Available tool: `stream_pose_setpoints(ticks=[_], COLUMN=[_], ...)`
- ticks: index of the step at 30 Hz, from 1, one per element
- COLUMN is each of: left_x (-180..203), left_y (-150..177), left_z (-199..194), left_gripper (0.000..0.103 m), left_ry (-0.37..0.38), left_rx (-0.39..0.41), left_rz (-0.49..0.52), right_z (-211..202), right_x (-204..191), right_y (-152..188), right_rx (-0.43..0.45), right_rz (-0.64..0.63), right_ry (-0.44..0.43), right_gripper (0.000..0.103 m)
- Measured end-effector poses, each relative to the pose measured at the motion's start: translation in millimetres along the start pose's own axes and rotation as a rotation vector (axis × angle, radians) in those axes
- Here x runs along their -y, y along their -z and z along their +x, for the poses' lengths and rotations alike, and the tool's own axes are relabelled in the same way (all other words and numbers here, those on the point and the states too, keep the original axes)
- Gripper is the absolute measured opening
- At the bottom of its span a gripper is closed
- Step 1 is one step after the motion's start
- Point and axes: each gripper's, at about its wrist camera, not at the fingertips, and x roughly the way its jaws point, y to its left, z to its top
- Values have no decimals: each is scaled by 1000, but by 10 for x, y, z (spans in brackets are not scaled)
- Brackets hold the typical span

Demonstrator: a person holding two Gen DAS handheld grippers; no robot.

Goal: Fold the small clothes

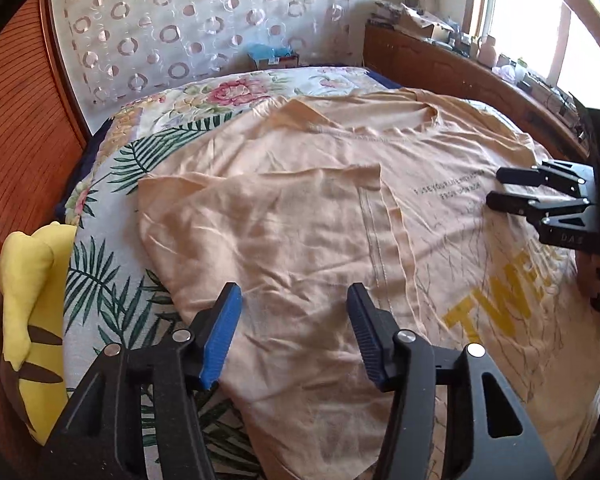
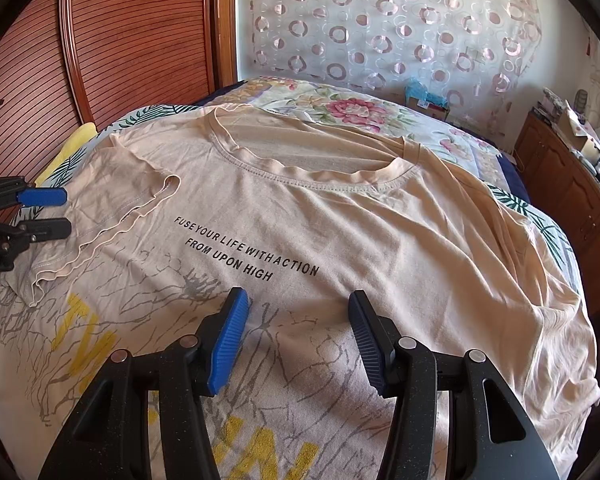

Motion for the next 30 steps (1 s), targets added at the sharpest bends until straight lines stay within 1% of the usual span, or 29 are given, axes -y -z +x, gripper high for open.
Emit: stream_pose_setpoints(ticks=[3,5,6,7,9,10,11,12,15,17,21,26,30], left_x=[33,34,39,40,37,33,41,43,70,74,73,55,63], left_y=[29,42,49,67,70,69,65,68,65,62,61,55,47], left_z=[14,11,13,18,20,17,22,17,25,25,27,28,28], left_gripper=[62,63,66,72,73,74,75,76,78,79,79,80,80], left_ry=[-2,-2,-3,-6,-3,0,2,5,5,4,3,7,0], left_rx=[10,18,24,36,35,34,33,31,29,27,27,25,25], left_rz=[13,12,12,13,11,9,10,12,19,19,19,15,19], right_z=[1,0,-2,-6,-23,-52,-120,-193,-407,-575,-893,-1185,-1281], right_x=[-4,-5,-6,-8,-14,-12,-5,1,119,270,764,1542,2013], right_y=[-2,1,2,2,8,13,21,33,79,146,367,729,971], right_rx=[1,2,2,3,8,18,50,75,106,122,121,89,71], right_rz=[-2,-5,-6,-7,-9,-5,2,1,6,9,52,185,263], right_ry=[4,9,12,14,28,43,59,56,57,74,149,236,279], right_gripper=[54,54,54,54,55,55,54,54,54,54,54,54,54])
